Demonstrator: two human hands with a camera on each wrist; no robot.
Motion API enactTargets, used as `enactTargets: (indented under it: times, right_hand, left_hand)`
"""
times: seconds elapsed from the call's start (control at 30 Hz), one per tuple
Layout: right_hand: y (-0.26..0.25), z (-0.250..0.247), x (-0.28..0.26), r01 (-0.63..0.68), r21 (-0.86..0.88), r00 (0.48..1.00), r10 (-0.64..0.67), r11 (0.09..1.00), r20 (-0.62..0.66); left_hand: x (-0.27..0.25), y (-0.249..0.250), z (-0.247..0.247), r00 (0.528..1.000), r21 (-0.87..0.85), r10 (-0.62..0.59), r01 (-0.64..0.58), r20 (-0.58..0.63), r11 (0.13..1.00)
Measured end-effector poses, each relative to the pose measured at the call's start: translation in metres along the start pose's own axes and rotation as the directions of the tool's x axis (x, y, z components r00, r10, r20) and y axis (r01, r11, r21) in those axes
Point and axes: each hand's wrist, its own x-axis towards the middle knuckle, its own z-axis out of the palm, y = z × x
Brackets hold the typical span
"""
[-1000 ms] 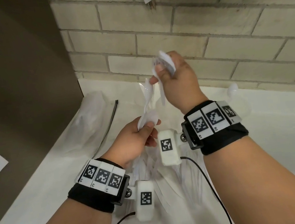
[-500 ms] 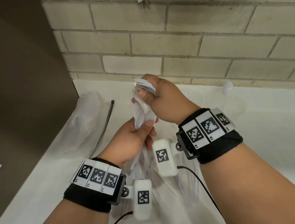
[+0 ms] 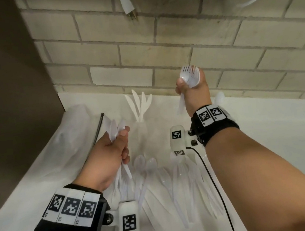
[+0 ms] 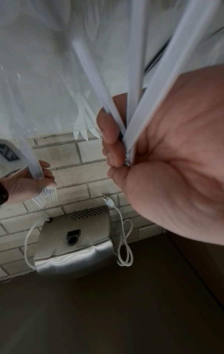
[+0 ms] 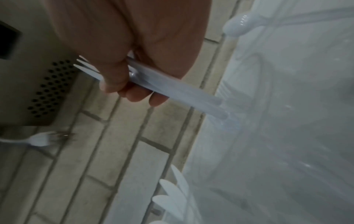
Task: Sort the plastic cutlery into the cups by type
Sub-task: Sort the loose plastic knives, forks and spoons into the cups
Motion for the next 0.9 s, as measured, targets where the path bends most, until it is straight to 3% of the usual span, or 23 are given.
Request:
enactTargets:
  times: [0.2,0.43,0.6,0.7,0.83,0.9]
  right_hand:
    - [0.035,0.001,0.005,-0.175,0.074,0.984,0.173,0.982,0.032]
    - [0.023,0.0,0.005,-0.041,-0.089,0.999,0.044,0.995,0.027]
    - [-0.011,0.011,-0.023,0.044,-0.109,0.992,-0.031,0.993,0.124]
    - [-0.03,0.015,-0.054,-0.021,-0.19,0.936,0.086,0.982,0.341]
    - [-0.032,0.012,-0.081,0.078,-0.417,0.77,0.21,0.906,0.602]
    - [-0.03,0.01,-0.084,0.087,-0.432,0.784,0.206,0.898,0.585]
  left_hand:
    - [0.003,-0.002,0.002,1.0,0.055,-0.025,0.024,0.013,0.998]
    - [0.004,-0.005,0.013,0.998,0.052,-0.048,0.047,0.033,0.998]
    - [0.001,0.001,0.022,0.988,0.007,-0.116,0.116,0.106,0.993]
    - [-0.001,0.007,0.027,0.976,-0.008,-0.138,0.142,0.17,0.99]
    - [-0.002,0.005,0.029,0.966,0.093,-0.062,0.04,0.249,0.995]
    - [-0.004,0.003,0.03,0.958,0.091,-0.056,0.032,0.281,0.995]
